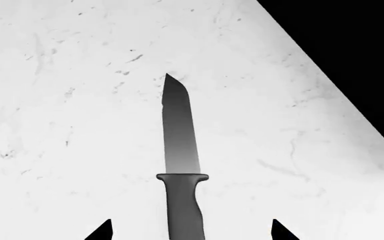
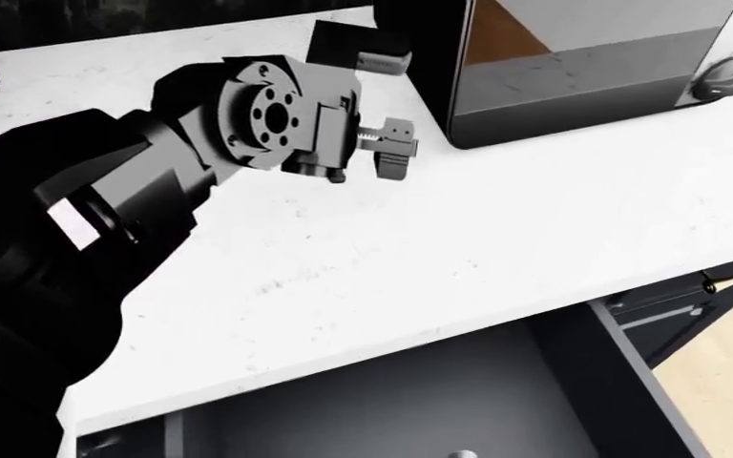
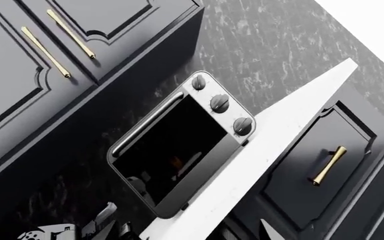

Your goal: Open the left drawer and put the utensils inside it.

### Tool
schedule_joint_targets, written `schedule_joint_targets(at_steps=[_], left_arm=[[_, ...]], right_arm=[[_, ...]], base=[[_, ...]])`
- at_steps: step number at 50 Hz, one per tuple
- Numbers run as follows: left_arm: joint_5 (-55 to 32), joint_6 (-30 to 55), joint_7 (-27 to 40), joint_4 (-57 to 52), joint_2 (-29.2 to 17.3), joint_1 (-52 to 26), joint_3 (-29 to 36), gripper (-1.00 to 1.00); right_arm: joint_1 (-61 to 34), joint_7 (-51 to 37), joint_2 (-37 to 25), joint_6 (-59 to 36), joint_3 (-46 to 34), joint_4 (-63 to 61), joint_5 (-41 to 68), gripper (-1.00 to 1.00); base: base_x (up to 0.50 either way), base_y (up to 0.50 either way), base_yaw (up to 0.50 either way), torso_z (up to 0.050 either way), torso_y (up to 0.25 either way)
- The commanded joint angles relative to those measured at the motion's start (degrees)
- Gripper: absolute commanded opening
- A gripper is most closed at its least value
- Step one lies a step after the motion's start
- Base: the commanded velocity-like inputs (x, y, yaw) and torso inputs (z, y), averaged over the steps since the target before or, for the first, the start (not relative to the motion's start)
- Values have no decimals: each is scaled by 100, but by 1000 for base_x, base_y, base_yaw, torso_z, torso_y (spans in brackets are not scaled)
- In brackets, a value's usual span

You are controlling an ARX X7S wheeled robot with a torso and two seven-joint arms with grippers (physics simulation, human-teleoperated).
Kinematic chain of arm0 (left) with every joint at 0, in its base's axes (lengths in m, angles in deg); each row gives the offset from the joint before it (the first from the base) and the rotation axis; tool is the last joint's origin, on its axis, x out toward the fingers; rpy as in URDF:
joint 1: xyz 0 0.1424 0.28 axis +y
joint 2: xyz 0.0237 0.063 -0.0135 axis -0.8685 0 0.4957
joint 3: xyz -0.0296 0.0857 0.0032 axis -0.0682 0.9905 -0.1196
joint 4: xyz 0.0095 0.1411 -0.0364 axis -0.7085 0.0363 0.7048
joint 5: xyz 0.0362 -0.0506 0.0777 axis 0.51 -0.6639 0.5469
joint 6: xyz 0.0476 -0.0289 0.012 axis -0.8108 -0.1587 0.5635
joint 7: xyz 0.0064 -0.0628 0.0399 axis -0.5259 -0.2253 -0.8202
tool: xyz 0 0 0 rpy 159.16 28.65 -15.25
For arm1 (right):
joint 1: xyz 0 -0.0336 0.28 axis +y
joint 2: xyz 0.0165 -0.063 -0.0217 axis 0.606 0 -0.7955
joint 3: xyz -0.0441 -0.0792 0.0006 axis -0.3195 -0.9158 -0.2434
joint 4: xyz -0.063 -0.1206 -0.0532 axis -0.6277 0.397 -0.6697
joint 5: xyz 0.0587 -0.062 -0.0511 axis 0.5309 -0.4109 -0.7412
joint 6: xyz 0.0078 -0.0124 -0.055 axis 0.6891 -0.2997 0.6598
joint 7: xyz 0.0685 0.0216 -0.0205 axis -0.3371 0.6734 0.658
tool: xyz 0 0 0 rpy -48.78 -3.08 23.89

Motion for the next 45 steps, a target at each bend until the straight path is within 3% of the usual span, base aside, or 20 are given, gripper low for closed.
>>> schedule_joint_targets(at_steps=[1, 33, 34, 45], left_arm=[[130, 38, 120, -87, 0, 38, -13, 100], [211, 365, 285, -42, 0, 529, -20, 100], [256, 346, 282, -66, 0, 522, -12, -100], [139, 283, 217, 82, 0, 485, 0, -100]], right_arm=[[15, 0, 0, 0, 6, 43, 19, 100], [5, 0, 0, 0, -29, 59, -22, 100], [10, 0, 0, 0, -23, 67, -15, 100], [13, 0, 0, 0, -4, 66, -7, 100]], base=[[0, 0, 0, 0, -211], [0, 0, 0, 0, -21], [0, 0, 0, 0, -11], [0, 0, 0, 0, -4]])
